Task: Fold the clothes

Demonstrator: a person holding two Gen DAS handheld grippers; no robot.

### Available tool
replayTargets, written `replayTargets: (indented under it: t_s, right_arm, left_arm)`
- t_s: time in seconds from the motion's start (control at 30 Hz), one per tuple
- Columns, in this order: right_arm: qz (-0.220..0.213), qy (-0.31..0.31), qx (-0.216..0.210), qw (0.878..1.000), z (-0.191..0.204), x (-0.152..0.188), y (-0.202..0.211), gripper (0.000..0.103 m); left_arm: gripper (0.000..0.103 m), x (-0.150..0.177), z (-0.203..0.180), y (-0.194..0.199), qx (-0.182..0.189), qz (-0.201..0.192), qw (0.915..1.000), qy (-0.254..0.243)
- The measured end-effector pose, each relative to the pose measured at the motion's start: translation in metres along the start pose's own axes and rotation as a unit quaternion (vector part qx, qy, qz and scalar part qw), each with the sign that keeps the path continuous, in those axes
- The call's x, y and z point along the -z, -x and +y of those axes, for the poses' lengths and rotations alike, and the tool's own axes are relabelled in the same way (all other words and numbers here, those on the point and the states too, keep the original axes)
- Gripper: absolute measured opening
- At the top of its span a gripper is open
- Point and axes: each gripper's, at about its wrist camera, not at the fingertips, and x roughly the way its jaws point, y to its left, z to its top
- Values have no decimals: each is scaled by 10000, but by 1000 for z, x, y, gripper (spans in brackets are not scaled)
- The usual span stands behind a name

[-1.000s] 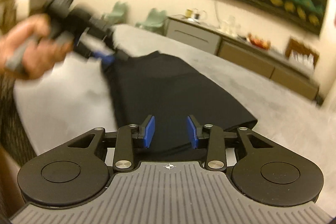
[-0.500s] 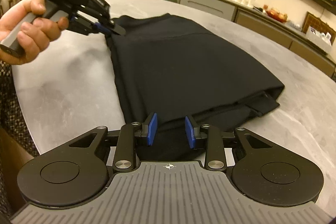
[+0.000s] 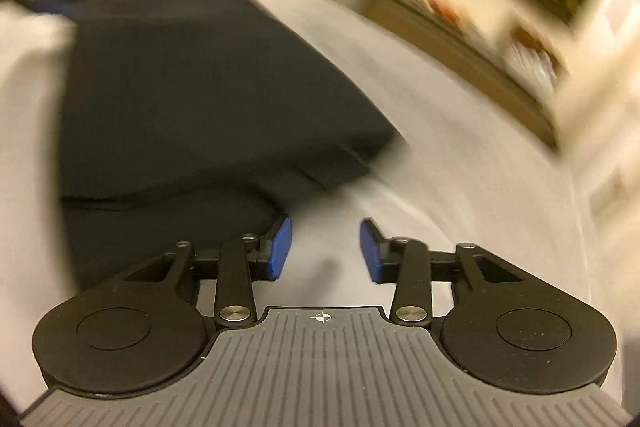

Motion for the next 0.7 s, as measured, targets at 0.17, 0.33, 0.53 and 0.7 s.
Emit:
replayTargets:
  t_s: [0.17,0.33,0.53,0.7]
  right_arm:
    - [-541,-900,-721,9919,-17,-6,41,49]
    - [-746,511,-1454,9852,66,-9,60,62]
    - [-321,1489,-855,9846,58,-8,36,32]
    - [-3,1145,-471,9923,16,-11,7,29]
  left_arm:
    - [29,-4,3,25,-201,-409,9990,-18]
    - [29,-8,7,27,-186,-444,9988,36]
    - [29,-5,0,23,-45,-300,9995,-98]
    - [29,0,-22,28,319,-347,9984,-315]
